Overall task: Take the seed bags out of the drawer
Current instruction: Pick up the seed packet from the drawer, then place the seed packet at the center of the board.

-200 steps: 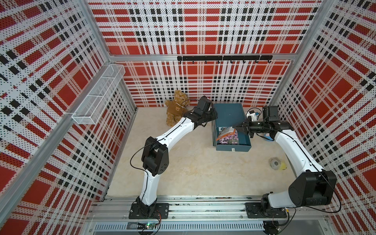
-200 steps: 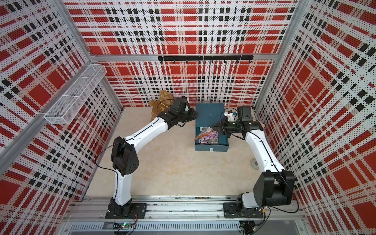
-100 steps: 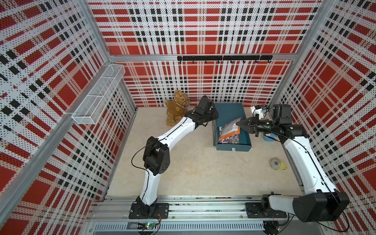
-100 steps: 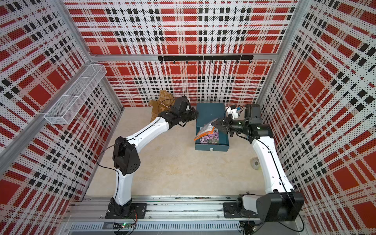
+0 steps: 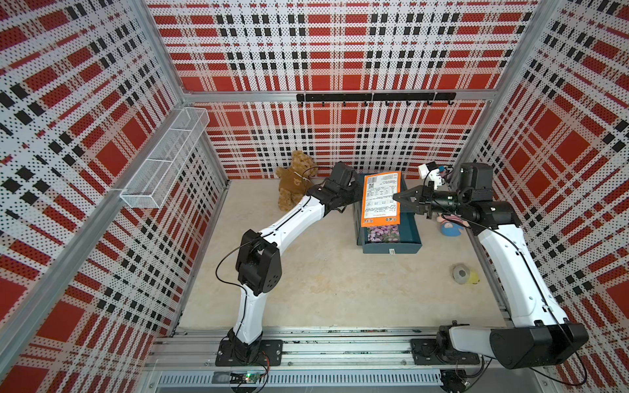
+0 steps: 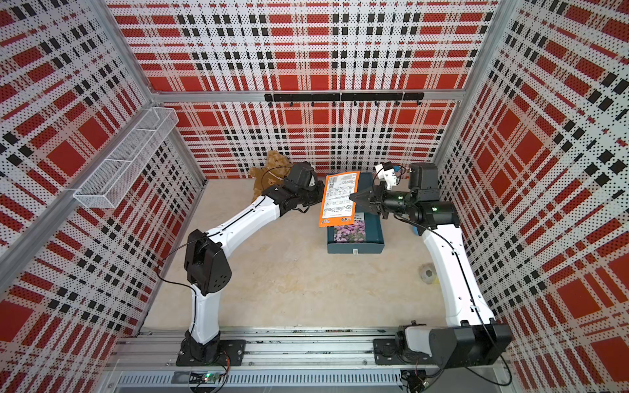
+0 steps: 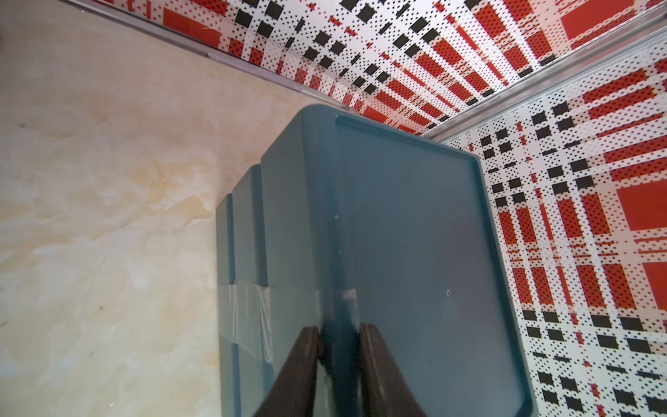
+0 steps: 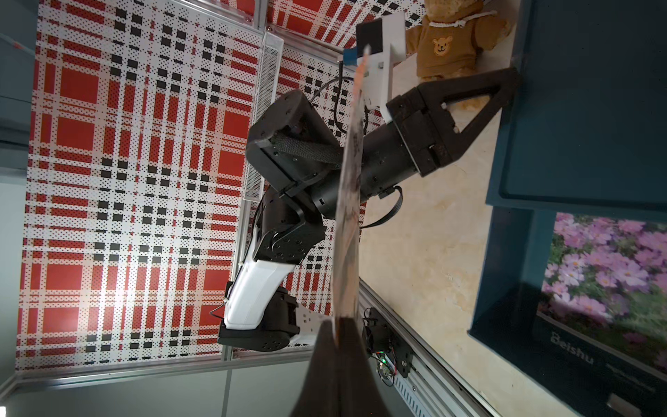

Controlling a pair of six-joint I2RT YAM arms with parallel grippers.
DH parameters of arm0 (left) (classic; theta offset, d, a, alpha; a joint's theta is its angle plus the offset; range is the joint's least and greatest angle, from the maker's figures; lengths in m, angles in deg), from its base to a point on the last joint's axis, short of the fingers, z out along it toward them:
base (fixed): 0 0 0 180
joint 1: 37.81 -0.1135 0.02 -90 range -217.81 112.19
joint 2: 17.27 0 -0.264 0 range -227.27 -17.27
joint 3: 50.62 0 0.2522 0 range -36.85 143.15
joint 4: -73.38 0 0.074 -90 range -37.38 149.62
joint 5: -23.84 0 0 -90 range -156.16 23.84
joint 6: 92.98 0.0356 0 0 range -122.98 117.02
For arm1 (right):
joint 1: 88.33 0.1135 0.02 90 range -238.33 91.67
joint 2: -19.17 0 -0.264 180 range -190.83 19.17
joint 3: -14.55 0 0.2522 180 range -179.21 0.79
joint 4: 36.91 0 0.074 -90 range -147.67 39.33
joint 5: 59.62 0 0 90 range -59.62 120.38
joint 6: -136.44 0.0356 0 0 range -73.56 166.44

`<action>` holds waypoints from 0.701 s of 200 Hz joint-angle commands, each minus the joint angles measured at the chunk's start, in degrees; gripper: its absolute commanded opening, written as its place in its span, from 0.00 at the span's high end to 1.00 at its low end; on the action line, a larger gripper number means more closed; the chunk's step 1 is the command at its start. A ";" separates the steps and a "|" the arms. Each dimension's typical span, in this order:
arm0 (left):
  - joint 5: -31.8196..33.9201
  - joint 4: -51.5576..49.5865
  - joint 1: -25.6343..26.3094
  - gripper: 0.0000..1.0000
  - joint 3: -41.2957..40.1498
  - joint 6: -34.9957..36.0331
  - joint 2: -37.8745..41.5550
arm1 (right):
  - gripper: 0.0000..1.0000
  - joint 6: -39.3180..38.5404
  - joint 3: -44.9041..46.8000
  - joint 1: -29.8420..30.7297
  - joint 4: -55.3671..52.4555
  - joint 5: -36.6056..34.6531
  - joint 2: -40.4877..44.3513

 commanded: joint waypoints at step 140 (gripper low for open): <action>-0.37 -0.81 -29.66 0.71 -36.18 -4.07 38.08 | 1.00 -7.53 -37.55 29.65 -20.29 -32.74 -33.86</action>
